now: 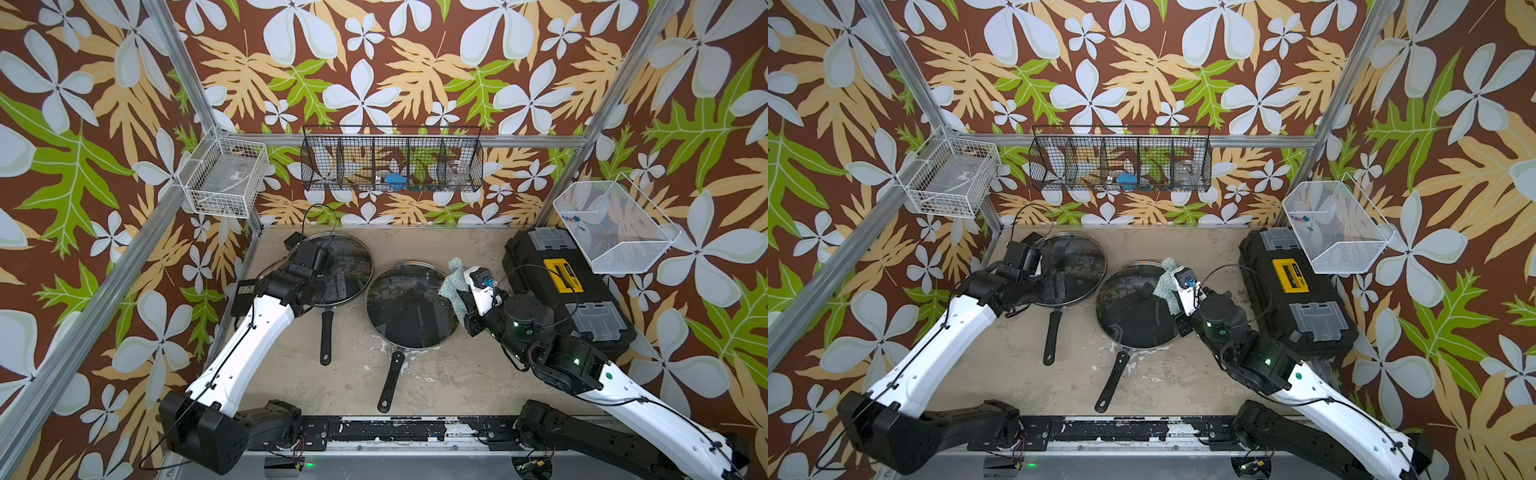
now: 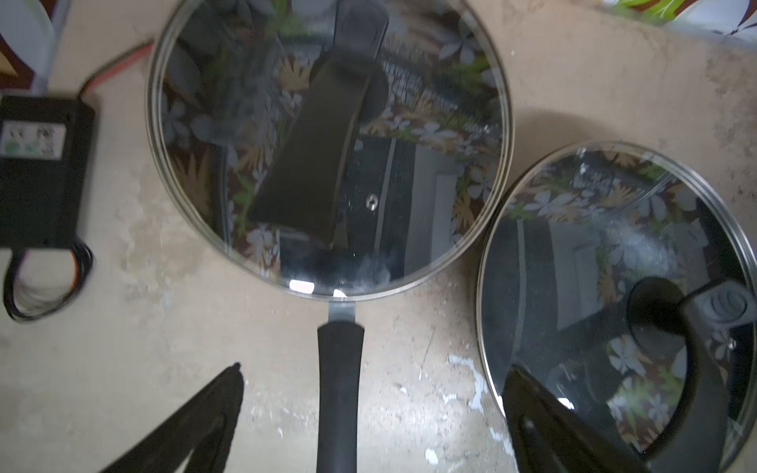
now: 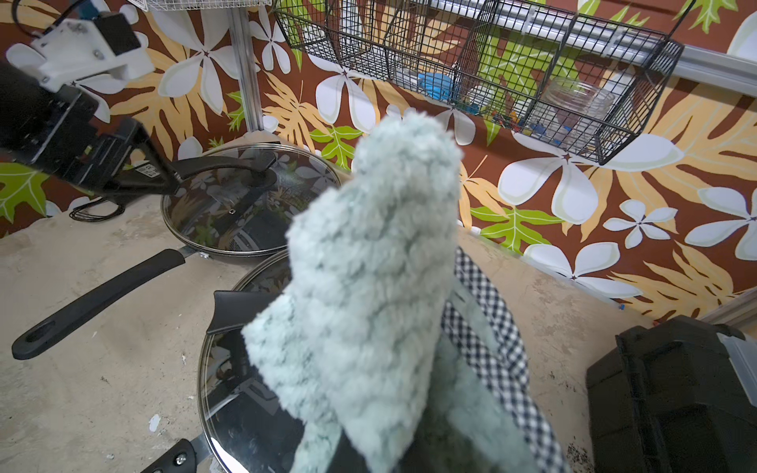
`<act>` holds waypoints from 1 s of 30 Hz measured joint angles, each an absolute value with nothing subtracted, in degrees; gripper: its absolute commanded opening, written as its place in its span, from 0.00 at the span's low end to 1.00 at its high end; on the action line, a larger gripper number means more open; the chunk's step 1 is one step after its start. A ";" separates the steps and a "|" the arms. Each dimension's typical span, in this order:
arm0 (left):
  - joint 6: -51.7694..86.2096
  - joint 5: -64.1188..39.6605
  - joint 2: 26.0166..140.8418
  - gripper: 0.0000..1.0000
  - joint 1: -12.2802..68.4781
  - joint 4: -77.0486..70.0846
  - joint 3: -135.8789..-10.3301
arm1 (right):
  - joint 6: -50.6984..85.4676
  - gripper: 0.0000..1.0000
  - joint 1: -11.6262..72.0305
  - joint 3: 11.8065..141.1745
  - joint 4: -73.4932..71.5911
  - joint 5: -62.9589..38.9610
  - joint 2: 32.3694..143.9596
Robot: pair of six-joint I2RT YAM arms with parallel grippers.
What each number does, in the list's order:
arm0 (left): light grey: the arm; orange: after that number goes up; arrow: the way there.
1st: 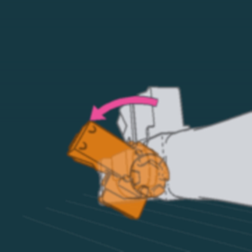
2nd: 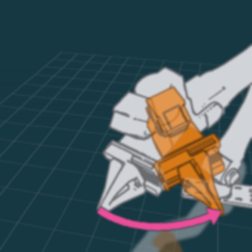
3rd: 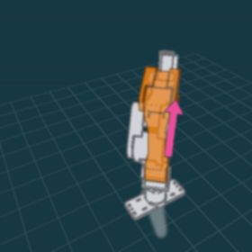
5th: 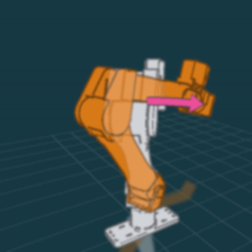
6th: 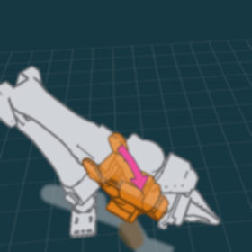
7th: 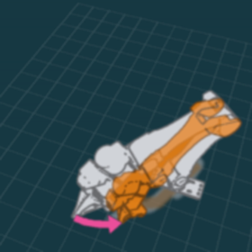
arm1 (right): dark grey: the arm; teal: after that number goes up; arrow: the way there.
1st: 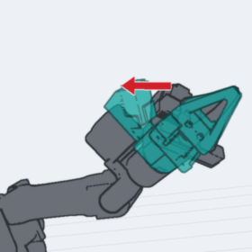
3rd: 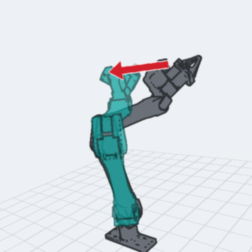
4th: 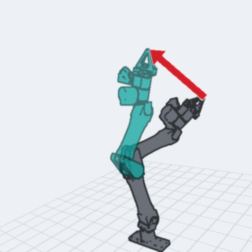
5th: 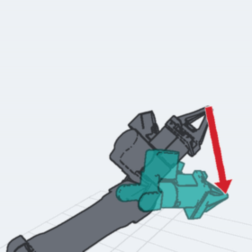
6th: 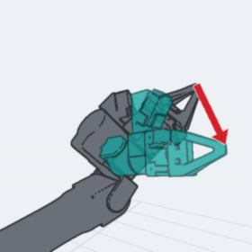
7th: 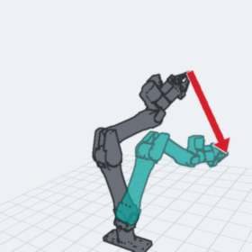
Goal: Wipe the pot lid with a cloth
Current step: Pick up the pot lid from the cooking pot.
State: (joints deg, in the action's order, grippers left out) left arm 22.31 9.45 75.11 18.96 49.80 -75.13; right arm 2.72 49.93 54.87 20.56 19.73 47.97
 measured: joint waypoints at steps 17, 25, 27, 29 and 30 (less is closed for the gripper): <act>8.58 10.41 111.83 0.67 12.36 55.27 -110.78 | 1.39 0.00 49.91 54.89 17.56 16.91 49.47; 7.42 5.45 118.80 0.58 7.92 57.45 -114.87 | 1.23 0.00 49.91 55.09 17.69 18.13 48.21; 7.42 3.05 119.46 0.56 6.79 58.00 -115.37 | 1.23 0.00 49.91 55.09 17.69 18.24 48.23; 7.42 2.26 119.83 0.56 6.48 58.13 -115.72 | 1.23 0.00 49.91 55.09 17.69 18.24 48.34; 7.42 2.02 119.94 0.57 6.42 58.15 -115.77 | 1.23 0.00 49.91 55.09 17.67 18.26 48.40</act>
State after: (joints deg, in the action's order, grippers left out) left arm 7.42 2.02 119.94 6.42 58.15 -115.77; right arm 1.23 49.91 55.09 17.67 18.26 48.40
